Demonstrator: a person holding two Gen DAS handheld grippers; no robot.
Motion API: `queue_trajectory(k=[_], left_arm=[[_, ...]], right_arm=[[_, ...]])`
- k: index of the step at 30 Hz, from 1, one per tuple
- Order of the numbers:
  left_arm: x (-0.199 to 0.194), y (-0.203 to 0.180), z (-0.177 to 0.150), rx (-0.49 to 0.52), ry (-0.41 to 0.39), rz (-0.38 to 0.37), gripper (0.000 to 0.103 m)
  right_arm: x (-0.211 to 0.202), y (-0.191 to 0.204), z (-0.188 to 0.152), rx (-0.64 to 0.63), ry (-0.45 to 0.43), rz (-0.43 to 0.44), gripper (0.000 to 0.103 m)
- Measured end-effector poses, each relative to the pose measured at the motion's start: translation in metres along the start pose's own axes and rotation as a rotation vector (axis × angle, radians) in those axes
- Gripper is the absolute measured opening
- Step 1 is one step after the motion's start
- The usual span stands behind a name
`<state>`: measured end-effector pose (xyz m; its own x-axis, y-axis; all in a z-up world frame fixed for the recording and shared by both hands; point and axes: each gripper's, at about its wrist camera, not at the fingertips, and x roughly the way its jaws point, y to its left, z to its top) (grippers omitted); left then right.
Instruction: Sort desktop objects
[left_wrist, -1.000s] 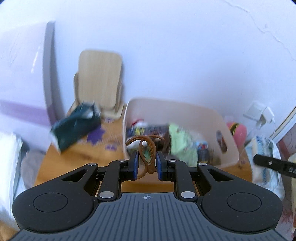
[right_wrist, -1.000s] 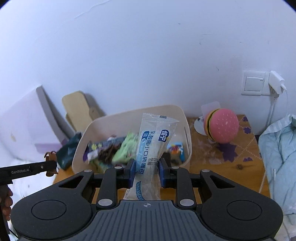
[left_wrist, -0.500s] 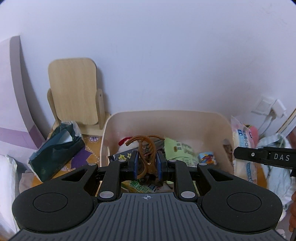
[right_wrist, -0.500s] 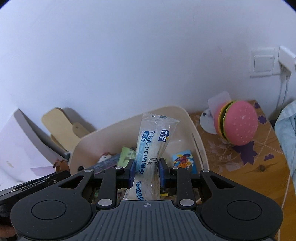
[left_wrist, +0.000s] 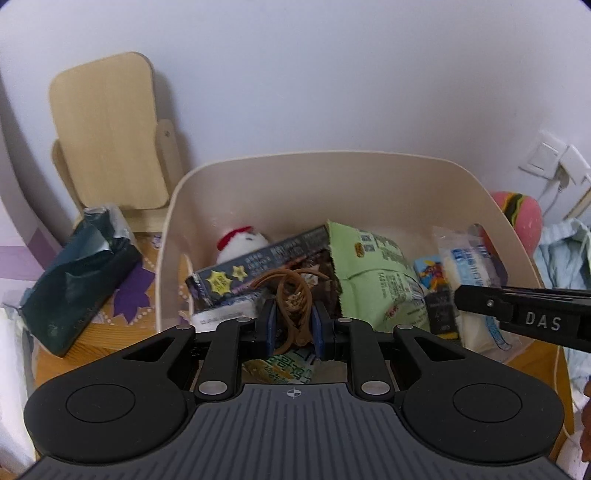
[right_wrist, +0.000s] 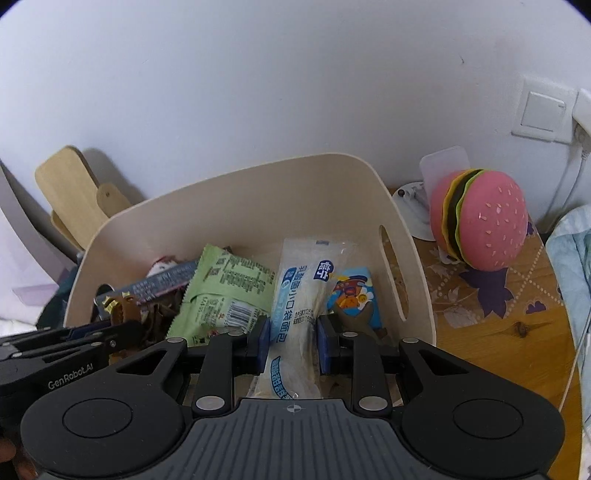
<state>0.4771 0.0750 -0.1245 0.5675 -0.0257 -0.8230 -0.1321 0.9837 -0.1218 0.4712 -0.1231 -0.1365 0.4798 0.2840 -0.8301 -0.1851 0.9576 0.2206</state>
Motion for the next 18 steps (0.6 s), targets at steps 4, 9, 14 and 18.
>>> queue_trajectory(k=[4,9,14,18], left_arm=[[-0.007,-0.004,-0.002,0.045,-0.019,-0.02,0.06],[-0.026,0.001,-0.003,0.028,-0.044,-0.064,0.07],[-0.048,0.008,-0.003,-0.014,-0.052,-0.06,0.072],[-0.067,0.011,-0.005,-0.008,-0.058,-0.025,0.074]], right_arm=[[-0.01,0.004,-0.003,-0.024,-0.044,-0.006,0.066],[-0.035,0.006,-0.003,-0.029,-0.103,-0.013,0.096],[-0.06,0.01,-0.003,-0.069,-0.13,-0.036,0.103],[-0.075,0.019,-0.012,-0.133,-0.146,-0.062,0.103]])
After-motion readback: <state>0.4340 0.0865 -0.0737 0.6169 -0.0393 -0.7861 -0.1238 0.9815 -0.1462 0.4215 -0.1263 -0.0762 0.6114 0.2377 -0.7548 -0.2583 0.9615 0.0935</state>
